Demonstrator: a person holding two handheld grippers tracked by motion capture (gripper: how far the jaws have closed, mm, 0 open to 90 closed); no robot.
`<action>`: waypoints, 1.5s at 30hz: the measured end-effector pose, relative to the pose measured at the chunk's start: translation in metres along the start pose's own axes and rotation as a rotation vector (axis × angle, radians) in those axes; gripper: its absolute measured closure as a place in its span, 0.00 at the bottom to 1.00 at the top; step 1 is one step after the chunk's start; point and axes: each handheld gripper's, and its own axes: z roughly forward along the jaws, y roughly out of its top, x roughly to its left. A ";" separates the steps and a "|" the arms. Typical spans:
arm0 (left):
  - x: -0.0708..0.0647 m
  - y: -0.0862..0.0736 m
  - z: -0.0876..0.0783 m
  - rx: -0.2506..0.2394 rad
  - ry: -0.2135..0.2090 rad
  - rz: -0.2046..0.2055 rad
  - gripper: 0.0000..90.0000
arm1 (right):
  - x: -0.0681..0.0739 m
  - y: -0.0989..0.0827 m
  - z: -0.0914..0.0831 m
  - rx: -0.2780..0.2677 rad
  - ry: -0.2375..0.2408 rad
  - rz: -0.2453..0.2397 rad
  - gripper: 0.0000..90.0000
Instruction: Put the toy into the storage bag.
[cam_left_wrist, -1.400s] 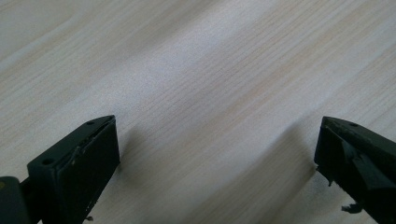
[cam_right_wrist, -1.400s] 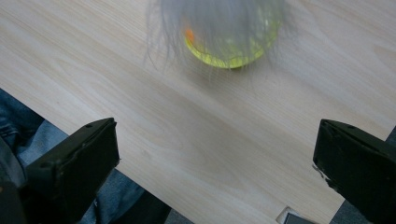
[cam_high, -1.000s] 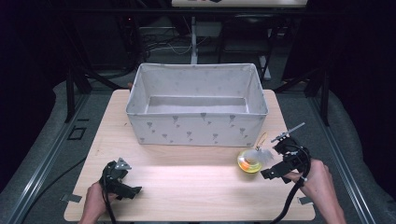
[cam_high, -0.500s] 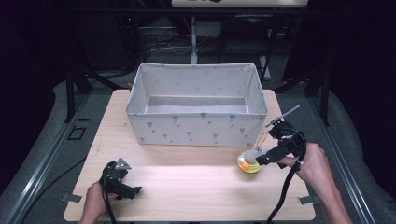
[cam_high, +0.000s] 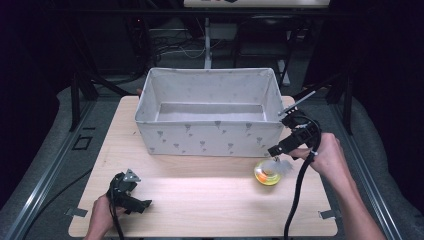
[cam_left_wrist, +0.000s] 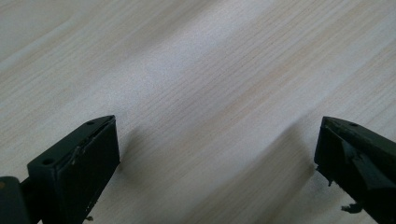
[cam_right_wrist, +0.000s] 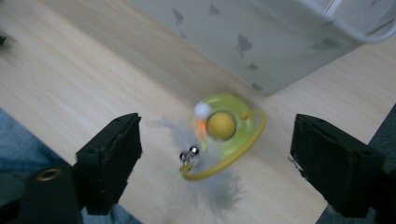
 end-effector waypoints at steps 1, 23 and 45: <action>0.000 0.000 0.000 -0.002 0.001 -0.002 0.00 | 0.000 0.003 0.000 -0.019 -0.009 -0.006 0.24; 0.001 0.000 -0.001 -0.002 0.002 -0.005 0.00 | -0.017 0.007 0.010 0.068 -0.052 0.028 0.77; 0.001 0.000 0.000 0.005 -0.001 -0.003 0.00 | -0.017 0.015 0.014 0.064 -0.054 -0.006 0.89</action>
